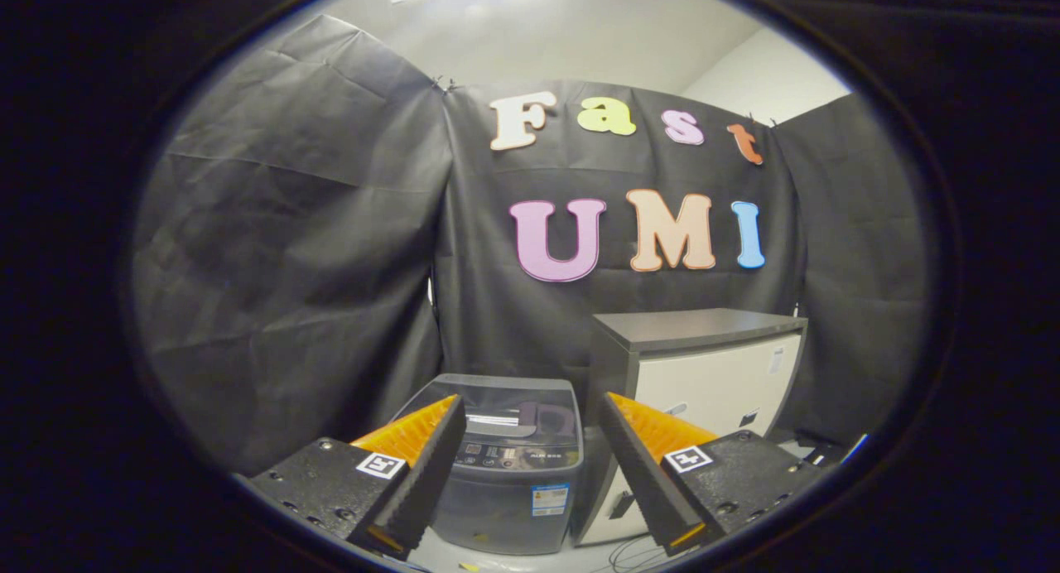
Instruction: Put the clothes into the washing machine and then close the washing machine lid.
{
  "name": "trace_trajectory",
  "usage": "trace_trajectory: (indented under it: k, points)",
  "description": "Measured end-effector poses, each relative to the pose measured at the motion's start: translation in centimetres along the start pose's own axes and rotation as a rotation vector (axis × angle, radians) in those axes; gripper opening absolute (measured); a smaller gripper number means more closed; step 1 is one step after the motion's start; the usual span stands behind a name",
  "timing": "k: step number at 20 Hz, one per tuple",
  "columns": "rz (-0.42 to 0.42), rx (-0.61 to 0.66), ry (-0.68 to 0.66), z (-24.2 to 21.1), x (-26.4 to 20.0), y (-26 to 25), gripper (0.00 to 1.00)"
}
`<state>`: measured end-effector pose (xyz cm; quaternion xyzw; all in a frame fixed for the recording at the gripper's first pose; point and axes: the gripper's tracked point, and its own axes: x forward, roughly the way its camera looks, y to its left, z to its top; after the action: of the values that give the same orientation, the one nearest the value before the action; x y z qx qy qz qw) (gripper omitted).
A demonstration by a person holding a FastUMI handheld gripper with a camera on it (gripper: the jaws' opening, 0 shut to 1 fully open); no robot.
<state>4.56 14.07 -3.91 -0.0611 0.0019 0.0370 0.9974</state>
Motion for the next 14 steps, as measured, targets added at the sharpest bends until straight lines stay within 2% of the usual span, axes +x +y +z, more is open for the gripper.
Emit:
trace_trajectory:
  k: [14]
  points:
    - [0.01, 0.029, 0.005, -0.42, -0.31, 0.35, 0.98]
